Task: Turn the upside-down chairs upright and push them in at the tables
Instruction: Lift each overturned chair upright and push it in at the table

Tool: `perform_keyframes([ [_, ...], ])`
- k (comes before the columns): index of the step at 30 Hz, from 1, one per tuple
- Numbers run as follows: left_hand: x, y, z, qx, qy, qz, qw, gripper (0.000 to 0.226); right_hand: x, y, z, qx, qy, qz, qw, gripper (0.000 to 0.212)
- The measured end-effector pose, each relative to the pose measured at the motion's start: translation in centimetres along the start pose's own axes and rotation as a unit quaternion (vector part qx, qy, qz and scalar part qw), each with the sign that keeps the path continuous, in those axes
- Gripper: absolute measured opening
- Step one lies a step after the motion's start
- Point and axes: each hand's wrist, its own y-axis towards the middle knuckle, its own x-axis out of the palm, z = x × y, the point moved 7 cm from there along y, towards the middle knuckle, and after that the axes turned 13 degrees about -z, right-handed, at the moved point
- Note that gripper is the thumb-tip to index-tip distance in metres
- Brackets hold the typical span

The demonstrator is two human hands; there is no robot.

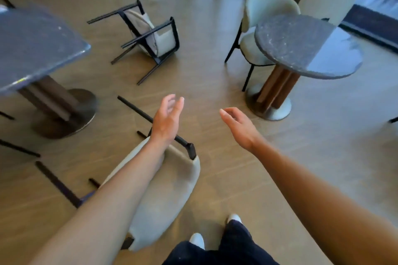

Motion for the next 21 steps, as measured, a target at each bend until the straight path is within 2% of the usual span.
perform_keyframes([
  [5, -6.6, -4.0, -4.3, -0.068, -0.032, 0.169, 0.983, 0.076, 5.5, 6.3, -0.7, -0.019, -0.037, -0.145, 0.989, 0.063],
  [7, -8.7, -7.4, -6.3, -0.102, -0.060, 0.263, 0.957, 0.082, 8.5, 8.3, -1.4, -0.032, -0.062, -0.227, 0.971, 0.061],
  [10, -9.3, -11.3, -7.8, -0.136, -0.079, 0.332, 0.930, 0.087, 11.3, 10.0, -2.2, -0.044, -0.083, -0.284, 0.954, 0.058],
  [16, -9.0, -19.0, -10.0, -0.173, -0.076, 0.414, 0.890, 0.067, 17.5, 9.4, -3.7, -0.080, -0.102, -0.390, 0.912, 0.052],
  [21, -9.0, -23.2, -11.9, -0.187, -0.103, 0.458, 0.863, 0.057, 22.1, 8.3, -3.2, -0.078, -0.118, -0.435, 0.889, 0.056],
])
